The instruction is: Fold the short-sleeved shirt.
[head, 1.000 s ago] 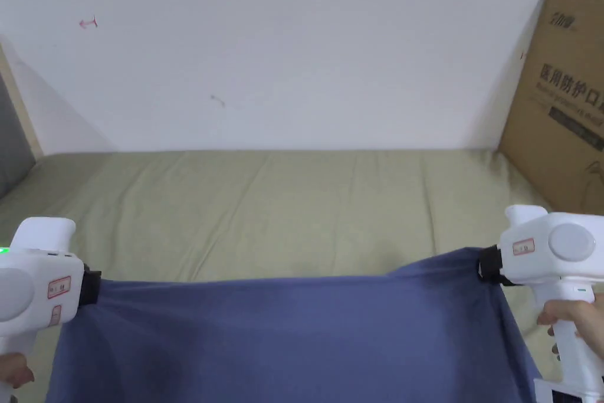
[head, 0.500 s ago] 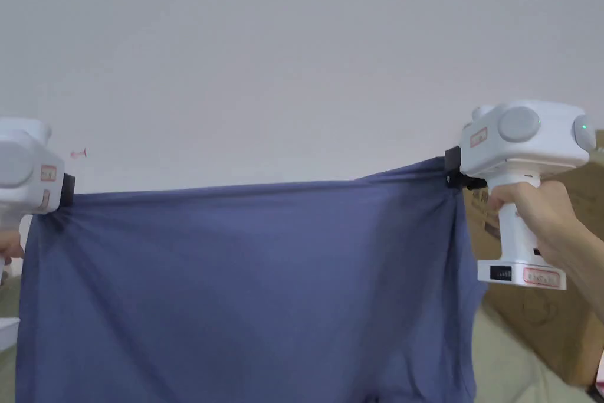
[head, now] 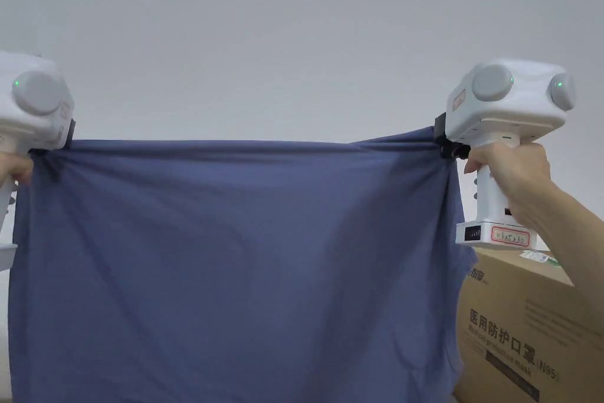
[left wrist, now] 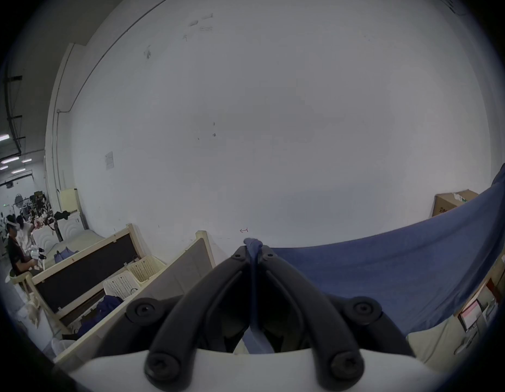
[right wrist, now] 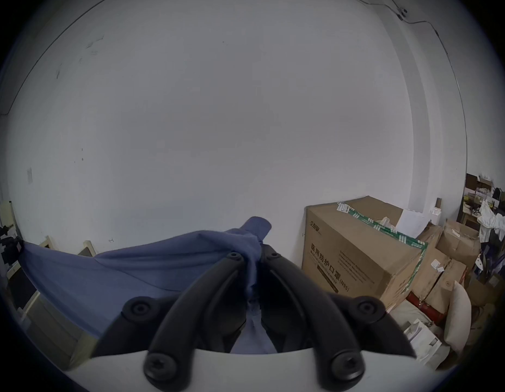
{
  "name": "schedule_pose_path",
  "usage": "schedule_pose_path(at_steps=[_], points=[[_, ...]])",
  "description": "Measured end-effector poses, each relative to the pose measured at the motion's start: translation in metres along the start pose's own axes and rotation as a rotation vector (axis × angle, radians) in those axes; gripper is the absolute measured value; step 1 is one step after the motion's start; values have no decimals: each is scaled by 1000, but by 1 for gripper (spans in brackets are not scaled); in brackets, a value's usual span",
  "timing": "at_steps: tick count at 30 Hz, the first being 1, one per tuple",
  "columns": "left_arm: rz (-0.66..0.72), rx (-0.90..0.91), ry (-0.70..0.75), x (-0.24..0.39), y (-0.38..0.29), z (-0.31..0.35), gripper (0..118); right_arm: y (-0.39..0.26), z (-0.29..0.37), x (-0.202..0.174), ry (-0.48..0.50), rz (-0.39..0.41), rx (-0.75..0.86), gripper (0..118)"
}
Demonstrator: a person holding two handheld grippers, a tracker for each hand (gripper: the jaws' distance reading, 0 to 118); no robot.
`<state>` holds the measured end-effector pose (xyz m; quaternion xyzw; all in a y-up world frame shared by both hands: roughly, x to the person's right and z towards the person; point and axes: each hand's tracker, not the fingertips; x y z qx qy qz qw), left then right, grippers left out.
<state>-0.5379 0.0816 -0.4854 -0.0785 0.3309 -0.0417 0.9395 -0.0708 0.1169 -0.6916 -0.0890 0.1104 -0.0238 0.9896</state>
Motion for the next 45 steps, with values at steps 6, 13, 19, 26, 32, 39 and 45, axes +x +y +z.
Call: schedule_pose_path(at_steps=[6, 13, 19, 26, 32, 39, 45], points=[[-48, -38, 15, 13, -56, -16, 2, -55, -21, 0, 25, 4, -73, 8], [-68, -249, 0, 41, -262, -61, 2, -237, -101, 1, 59, 11, -404, 8], [-170, -521, -30, 72, -440, -89, 2, -428, -150, -2, 45, 78, -722, 8], [-129, -682, -20, 62, -554, -99, 2, -551, -136, 2, 46, 97, -918, 8], [-126, -680, -64, 35, -569, -46, 2, -553, -77, 23, 98, 72, -909, 8], [-207, -609, -102, 0, -552, 67, 2, -546, 49, 54, 160, 72, -888, 8], [-324, -637, -89, -35, -585, 190, 2, -583, 186, 73, 203, 58, -919, 8]])
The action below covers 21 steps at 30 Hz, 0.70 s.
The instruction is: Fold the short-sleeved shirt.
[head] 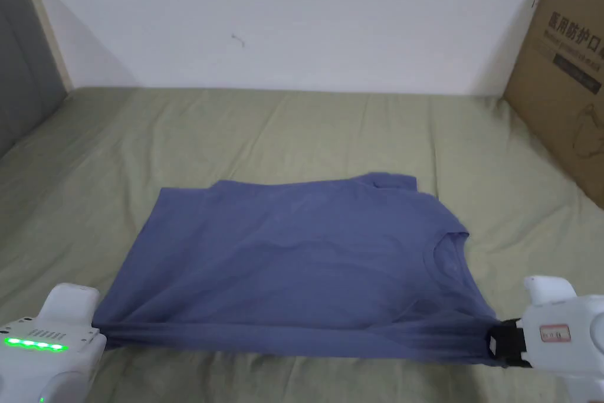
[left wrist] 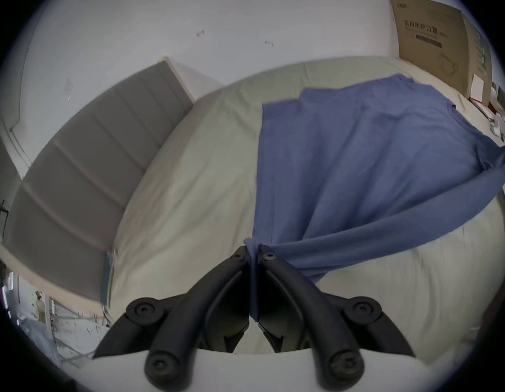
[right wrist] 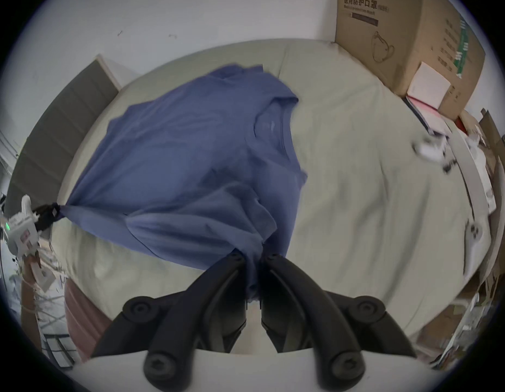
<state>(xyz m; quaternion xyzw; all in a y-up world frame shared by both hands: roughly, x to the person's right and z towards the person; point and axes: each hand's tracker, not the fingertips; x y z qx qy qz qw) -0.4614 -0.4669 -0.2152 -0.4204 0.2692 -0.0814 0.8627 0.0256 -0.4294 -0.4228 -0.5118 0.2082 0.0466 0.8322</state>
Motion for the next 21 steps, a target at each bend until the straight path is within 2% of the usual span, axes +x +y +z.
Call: schedule_pose_path(at_steps=[2, 4, 6, 7, 8, 9, 10, 11, 12, 14, 15, 18, 19, 20, 21], points=[[15, -46, -35, -2, -32, 13, 2, -42, 5, -1, -14, -4, -61, 8], [6, -74, -45, -4, -58, 22, 2, -77, 6, 3, 7, -50, -79, 8], [64, -97, -86, -8, -76, 29, 6, -102, 8, 3, -1, -43, -84, 8], [110, -96, -110, -11, -82, 32, 17, -108, 7, 2, -11, -41, -75, 8], [144, -94, -124, -14, -87, 33, 46, -111, 6, 4, -9, -43, -67, 13], [169, -105, -144, -17, -90, 34, 70, -111, 6, 4, -4, -68, -52, 24], [194, -127, -148, -18, -87, 35, 85, -109, 6, 4, -7, -86, -41, 41], [212, -143, -126, -22, -88, 36, 92, -107, 8, 2, -15, -85, -39, 63], [243, -142, -134, -27, -89, 40, 92, -104, 10, 2, -37, -79, -30, 63], [328, -68, -175, -36, -87, 54, 93, -101, 17, 0, -67, -41, -3, 72], [353, -55, -184, -40, -86, 60, 95, -100, 22, 0, -70, -29, 7, 73], [405, -23, -241, -48, -84, 82, 92, -102, 37, 1, -60, -31, 38, 72], [426, -21, -263, -50, -87, 88, 81, -104, 41, 1, -40, -40, 54, 66], [440, -14, -287, -51, -91, 92, 47, -109, 46, 1, -21, -44, 71, 44], [440, -2, -301, -50, -96, 96, 12, -114, 50, 0, -13, -39, 78, 14]])
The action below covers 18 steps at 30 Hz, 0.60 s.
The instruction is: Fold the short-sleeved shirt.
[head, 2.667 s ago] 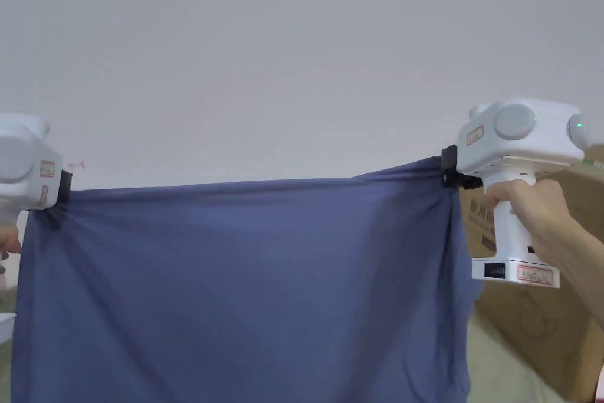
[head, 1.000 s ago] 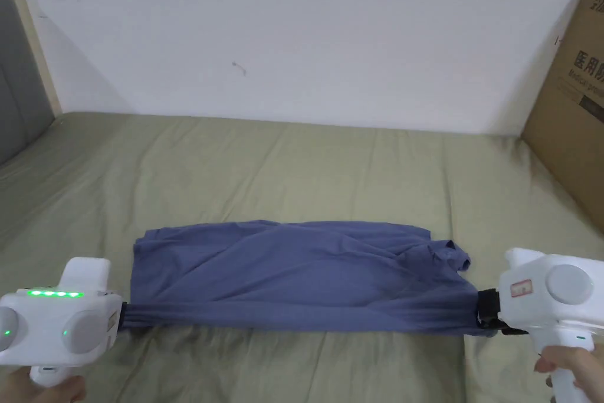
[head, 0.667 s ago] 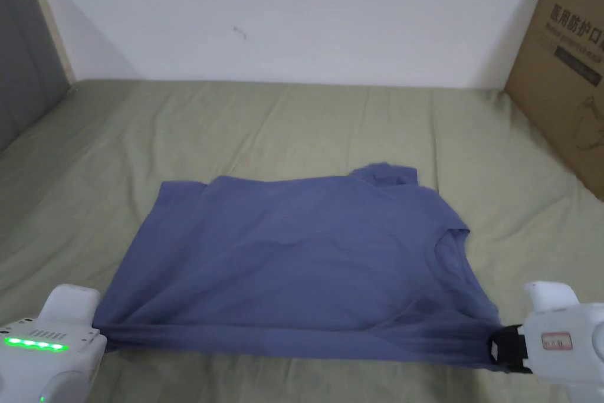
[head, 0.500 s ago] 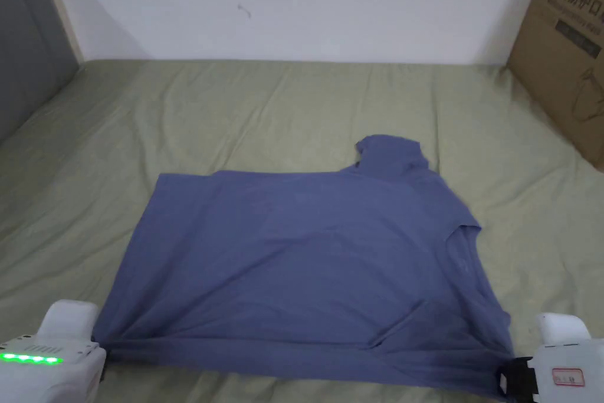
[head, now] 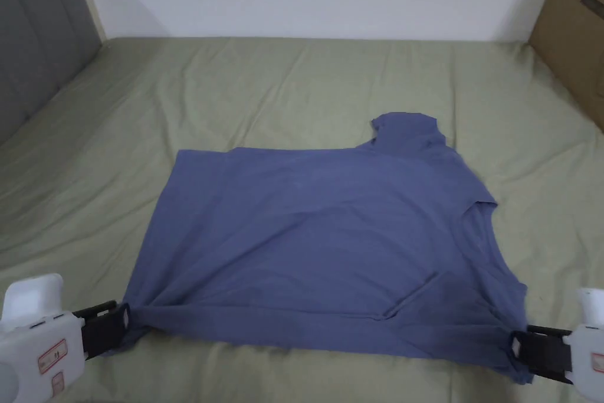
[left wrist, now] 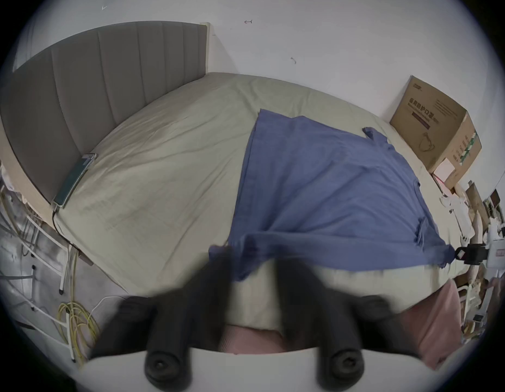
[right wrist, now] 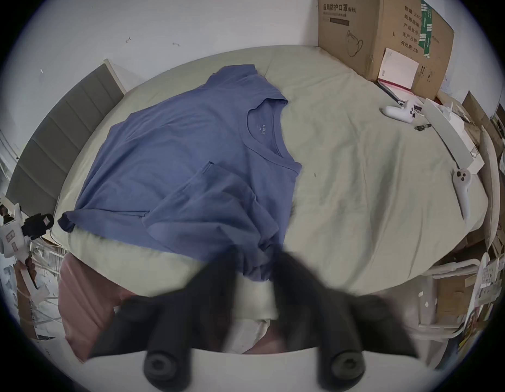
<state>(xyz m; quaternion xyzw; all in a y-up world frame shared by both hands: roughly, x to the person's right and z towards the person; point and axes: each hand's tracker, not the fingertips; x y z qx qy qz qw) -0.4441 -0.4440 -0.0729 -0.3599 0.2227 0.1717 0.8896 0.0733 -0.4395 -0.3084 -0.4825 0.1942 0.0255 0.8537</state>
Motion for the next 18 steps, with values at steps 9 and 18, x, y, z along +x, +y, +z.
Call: schedule_pose_path(at_steps=[9, 18], points=[[-38, -63, 60, -6, -18, -13, 114, -30, -11, -6, -10, -12, -51, 0], [-2, -103, 63, -24, 6, -67, 34, -27, -23, -7, 11, -41, -99, 0]])
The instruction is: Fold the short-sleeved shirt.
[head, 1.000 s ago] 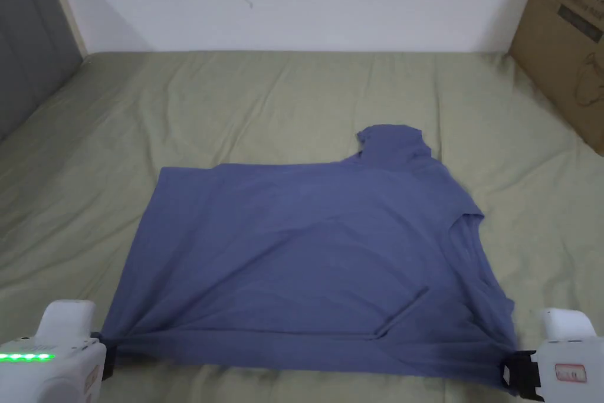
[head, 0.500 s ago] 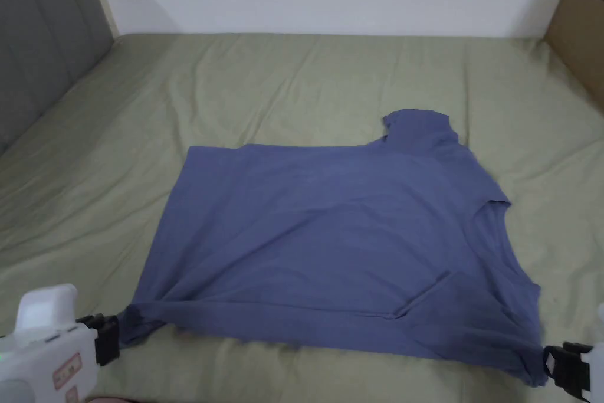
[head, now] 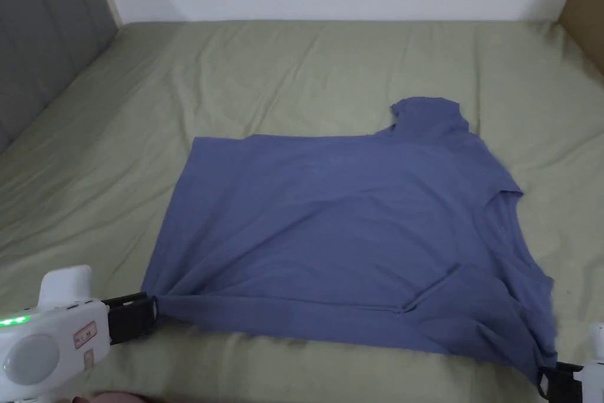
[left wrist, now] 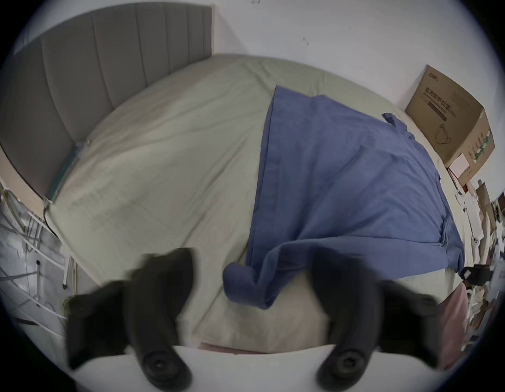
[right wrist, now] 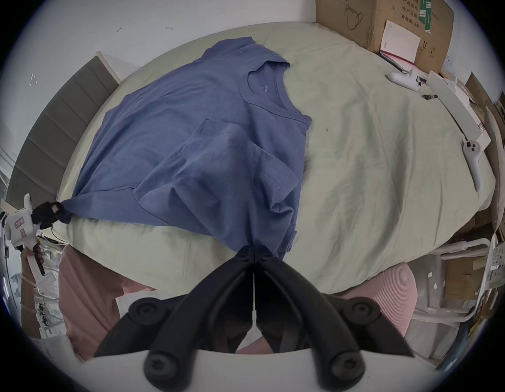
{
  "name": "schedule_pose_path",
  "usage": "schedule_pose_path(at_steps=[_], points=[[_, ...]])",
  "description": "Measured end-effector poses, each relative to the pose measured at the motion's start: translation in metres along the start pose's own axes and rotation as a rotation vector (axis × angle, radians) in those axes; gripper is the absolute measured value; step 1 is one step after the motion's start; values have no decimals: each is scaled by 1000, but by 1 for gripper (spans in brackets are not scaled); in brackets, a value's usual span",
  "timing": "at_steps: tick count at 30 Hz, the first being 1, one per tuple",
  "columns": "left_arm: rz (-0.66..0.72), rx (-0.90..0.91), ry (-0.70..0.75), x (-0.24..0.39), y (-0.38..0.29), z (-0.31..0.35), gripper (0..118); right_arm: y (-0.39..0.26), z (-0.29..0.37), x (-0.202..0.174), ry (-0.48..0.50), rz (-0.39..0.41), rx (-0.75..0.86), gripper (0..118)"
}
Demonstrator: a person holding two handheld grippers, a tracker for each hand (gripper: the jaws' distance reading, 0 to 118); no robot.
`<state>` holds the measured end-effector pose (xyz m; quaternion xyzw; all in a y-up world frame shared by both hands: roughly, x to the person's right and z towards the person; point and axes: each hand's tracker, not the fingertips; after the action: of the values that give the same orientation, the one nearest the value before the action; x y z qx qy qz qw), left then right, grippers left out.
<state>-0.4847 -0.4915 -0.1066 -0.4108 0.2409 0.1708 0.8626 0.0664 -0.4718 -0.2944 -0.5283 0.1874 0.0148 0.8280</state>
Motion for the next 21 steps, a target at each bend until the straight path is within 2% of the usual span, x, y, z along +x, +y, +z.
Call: schedule_pose_path(at_steps=[1, 8, 9, 10, 11, 12, 15, 16, 17, 18, 21], points=[[22, -33, -3, -1, 1, -6, 4, -1, -1, 0, 0, -3, 0, 0], [-72, -36, 28, 18, -6, -11, 4, -2, 7, 5, 18, -24, 17, 0], [-71, -36, 25, 16, -5, -9, 4, 0, 8, 4, 7, -10, 36, 7], [-70, -37, 22, 15, -5, -9, 4, 2, 9, 4, 1, 4, 58, 27], [-67, -38, 25, 20, -4, -4, 4, 6, 7, 6, 2, 11, 64, 66], [-63, -40, 28, 20, -5, -3, 4, 11, 3, 8, 0, 7, 57, 77], [-54, -46, 27, 23, -9, 2, 4, 23, -14, 20, 5, -61, 25, 75], [-53, -46, 26, 24, -10, 4, 4, 25, -19, 24, 34, -75, 5, 65], [-51, -43, 27, 23, -13, 6, 4, 25, -23, 25, 40, -78, -8, 31], [-47, -46, 28, 22, -14, 7, 4, 23, -22, 23, 33, -75, -9, 5], [-31, -47, 20, 22, -14, 12, 4, 16, -20, 16, 31, 5, -17, 5]])
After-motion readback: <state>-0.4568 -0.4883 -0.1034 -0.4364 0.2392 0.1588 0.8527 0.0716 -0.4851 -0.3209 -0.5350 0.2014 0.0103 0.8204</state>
